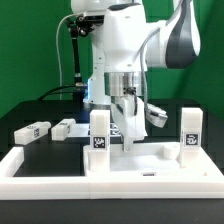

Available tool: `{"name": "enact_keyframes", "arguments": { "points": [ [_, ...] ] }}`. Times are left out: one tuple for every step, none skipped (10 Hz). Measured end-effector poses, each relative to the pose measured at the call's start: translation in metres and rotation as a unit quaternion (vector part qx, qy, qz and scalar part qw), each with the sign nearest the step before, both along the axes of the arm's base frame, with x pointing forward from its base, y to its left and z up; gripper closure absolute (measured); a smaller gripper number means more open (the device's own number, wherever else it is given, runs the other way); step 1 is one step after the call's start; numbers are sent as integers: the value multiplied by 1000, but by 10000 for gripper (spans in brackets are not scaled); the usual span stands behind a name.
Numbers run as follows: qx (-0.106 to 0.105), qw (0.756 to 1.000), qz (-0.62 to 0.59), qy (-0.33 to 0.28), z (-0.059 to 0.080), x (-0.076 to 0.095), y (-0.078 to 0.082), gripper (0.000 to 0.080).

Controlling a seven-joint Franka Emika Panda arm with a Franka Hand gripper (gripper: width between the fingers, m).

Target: Assemble desk

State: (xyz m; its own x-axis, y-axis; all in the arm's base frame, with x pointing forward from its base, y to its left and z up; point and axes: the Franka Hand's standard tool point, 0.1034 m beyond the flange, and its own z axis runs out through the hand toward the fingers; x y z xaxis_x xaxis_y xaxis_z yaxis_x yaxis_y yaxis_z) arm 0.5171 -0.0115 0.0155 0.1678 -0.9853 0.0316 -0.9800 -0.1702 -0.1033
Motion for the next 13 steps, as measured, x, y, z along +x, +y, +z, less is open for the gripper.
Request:
{"name": "enact_keyframes", "arguments": {
  "points": [
    [-11, 998, 56, 2, -1, -4, -9, 742],
    [-19, 994, 109, 5, -2, -7, -17, 742],
    [-24, 990, 141, 8, -2, -9, -23, 742],
    [-26, 987, 156, 8, -2, -9, -24, 742],
    [-31, 983, 183, 9, -2, -9, -27, 742],
    [-34, 978, 208, 10, -2, -9, -30, 742],
    [-41, 965, 259, 10, -1, -7, -34, 742],
    [-54, 935, 349, 10, 3, 1, -42, 742],
    [-63, 911, 408, 12, 6, 9, -47, 742],
    [-72, 886, 457, 14, 7, 19, -47, 742],
    [-79, 858, 507, 14, 7, 22, -50, 742],
    [-81, 849, 522, 17, 6, 21, -50, 742],
    [-84, 833, 546, 19, 6, 22, -51, 742]
  ]
}}
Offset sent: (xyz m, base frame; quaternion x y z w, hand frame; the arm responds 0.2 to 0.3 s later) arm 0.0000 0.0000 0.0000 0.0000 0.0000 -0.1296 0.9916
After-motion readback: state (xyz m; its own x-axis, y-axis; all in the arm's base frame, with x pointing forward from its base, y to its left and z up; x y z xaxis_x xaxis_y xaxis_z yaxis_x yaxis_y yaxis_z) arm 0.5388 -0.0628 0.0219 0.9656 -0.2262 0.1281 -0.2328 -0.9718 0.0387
